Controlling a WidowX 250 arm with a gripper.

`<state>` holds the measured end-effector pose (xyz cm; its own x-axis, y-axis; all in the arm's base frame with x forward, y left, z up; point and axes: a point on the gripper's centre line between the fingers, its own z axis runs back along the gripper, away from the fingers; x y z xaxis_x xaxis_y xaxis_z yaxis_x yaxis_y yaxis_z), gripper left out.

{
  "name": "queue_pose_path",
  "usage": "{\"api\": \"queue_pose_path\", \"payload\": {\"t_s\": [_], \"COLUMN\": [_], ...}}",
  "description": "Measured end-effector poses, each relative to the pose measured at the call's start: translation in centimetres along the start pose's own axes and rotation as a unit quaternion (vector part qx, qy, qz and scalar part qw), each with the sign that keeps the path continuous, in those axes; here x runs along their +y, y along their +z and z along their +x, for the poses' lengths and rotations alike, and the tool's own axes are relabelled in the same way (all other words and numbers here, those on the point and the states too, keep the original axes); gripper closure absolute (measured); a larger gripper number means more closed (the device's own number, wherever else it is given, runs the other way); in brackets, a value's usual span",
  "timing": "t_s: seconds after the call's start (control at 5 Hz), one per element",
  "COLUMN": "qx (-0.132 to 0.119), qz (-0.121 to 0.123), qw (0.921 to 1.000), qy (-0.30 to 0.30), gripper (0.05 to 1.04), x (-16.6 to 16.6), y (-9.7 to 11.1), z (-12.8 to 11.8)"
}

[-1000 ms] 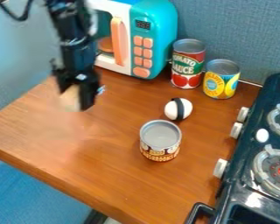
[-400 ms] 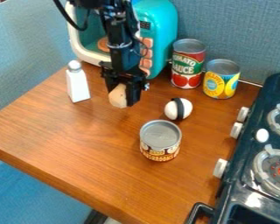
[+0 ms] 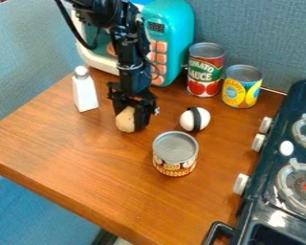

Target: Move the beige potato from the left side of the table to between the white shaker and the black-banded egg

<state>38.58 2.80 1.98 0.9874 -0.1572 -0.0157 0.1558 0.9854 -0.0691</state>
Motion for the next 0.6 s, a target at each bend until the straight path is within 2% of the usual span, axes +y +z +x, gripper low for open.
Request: {"api": "queue_pose_path", "payload": {"t_s": [0.2,0.4,0.6], "qx": [-0.002,-0.006,-0.012], "qz": [-0.002,-0.007,-0.014], "qw": [1.0,0.9999,0.9998], "qy": [0.008,0.008,0.011], "gripper": [0.454,0.385,0.124], "x": [-0.07,-0.22,-0.48], "y": [-0.07,-0.01,0.13], "z": [0.04,0.15,0.02]}}
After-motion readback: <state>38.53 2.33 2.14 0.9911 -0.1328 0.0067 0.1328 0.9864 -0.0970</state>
